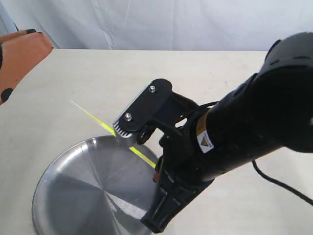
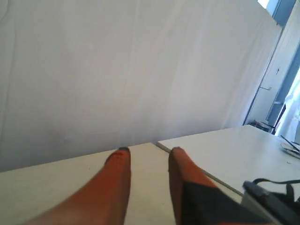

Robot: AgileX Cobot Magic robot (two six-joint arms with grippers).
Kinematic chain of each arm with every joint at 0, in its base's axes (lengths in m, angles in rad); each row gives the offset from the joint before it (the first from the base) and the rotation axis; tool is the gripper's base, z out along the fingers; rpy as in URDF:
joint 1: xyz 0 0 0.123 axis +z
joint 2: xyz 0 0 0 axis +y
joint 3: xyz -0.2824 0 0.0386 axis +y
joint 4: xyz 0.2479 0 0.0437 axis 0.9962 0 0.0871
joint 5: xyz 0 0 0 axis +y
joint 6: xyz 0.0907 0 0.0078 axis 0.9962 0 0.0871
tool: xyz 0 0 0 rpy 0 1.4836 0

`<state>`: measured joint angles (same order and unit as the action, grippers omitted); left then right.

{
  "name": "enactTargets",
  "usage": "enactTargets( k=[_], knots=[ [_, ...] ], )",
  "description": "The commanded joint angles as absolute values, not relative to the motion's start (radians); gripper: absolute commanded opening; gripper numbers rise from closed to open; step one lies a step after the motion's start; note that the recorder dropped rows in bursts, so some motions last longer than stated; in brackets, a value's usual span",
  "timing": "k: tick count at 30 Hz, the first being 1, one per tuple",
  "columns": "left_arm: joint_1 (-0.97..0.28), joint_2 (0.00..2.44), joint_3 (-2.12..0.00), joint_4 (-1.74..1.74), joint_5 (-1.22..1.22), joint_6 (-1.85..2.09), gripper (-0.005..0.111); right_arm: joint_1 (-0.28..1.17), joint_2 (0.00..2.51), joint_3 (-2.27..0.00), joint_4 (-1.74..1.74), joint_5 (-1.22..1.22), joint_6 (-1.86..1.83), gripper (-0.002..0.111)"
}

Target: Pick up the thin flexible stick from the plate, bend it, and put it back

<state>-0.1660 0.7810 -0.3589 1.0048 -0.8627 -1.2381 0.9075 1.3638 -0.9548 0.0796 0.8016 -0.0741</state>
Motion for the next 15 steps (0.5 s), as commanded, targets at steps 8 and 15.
enactTargets(
  k=[8, 15],
  knots=[
    [-0.162, 0.556, -0.37, 1.041, -0.6, -1.22, 0.036, 0.907, 1.736, -0.945, 0.159, 0.571, -0.132, 0.0],
    [-0.162, 0.333, -0.37, 1.182, -0.14, -1.235, 0.032, 0.907, 1.845, -0.979, 0.225, 0.441, -0.132, 0.012]
  ],
)
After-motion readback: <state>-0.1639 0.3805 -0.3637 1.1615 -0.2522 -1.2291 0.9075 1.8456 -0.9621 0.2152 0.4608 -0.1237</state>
